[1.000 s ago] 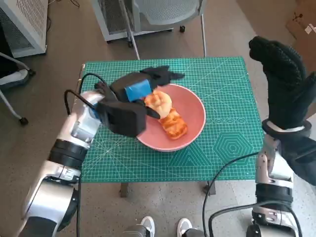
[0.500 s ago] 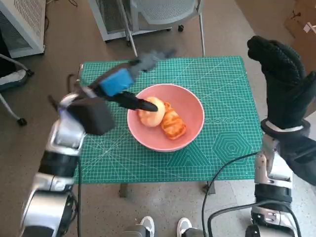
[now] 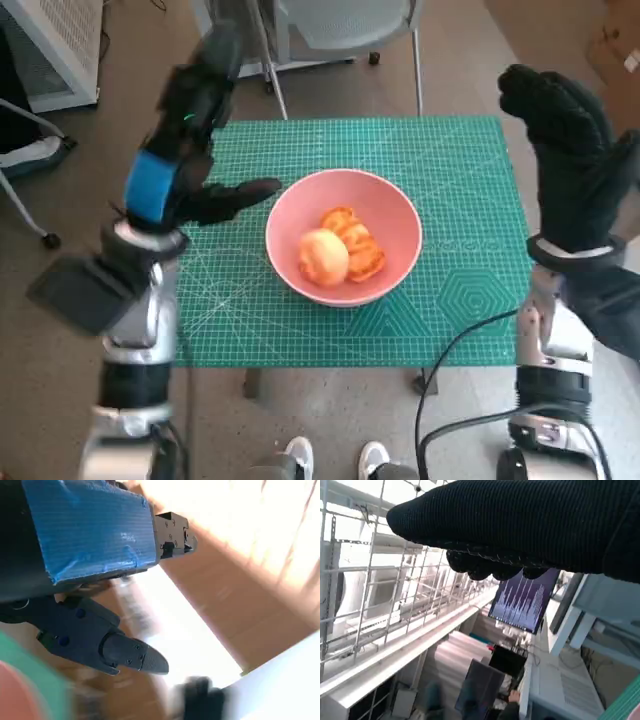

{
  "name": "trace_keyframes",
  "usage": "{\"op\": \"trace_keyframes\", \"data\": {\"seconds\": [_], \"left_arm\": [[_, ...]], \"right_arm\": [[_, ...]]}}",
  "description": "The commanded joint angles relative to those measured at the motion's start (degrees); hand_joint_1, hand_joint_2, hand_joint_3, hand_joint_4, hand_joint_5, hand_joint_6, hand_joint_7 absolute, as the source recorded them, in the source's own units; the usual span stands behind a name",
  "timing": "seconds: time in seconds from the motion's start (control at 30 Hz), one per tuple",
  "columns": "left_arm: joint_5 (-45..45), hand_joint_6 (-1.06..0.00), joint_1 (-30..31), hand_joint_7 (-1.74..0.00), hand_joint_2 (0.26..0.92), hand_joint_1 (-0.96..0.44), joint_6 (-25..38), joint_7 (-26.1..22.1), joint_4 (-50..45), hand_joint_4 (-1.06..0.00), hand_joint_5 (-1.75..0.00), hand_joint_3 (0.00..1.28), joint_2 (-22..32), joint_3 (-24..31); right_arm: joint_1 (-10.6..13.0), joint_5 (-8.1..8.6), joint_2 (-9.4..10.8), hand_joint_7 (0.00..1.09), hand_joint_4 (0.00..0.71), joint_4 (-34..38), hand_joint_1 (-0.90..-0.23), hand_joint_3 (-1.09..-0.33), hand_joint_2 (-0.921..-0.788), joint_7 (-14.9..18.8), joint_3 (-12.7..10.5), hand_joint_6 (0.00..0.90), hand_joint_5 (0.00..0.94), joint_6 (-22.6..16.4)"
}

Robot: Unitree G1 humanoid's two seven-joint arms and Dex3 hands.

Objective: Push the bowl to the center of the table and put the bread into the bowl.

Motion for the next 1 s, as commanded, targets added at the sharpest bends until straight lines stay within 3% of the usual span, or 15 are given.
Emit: {"op": "trace_keyframes", "data": {"seconds": [0.03,0.37,1.0], "left_arm": [[-1.72,0.0,1.2,-0.33,0.921,-0.55,0.59,-0.96,-1.48,0.0,0.0,0.16,-0.35,0.41],[-2.4,0.0,1.43,-0.34,0.921,-0.53,6.56,-2.0,-4.84,0.0,0.0,0.17,0.92,-0.28],[-0.84,0.0,0.46,-0.39,0.916,-0.51,7.11,-1.48,-3.94,0.0,0.0,0.15,-0.09,-0.35]], "right_arm": [[-0.32,-0.39,0.32,0.01,0.362,1.36,-0.451,-0.438,-0.921,-0.06,0.48,0.48,0.002,0.96],[-1.46,-0.26,0.24,0.01,0.362,1.91,-0.442,-0.439,-0.921,0.57,1.05,0.481,0.001,0.71],[-2.01,0.32,-0.08,0.0,0.362,1.82,-0.443,-0.439,-0.921,1.84,1.13,0.481,0.001,0.79]]}}
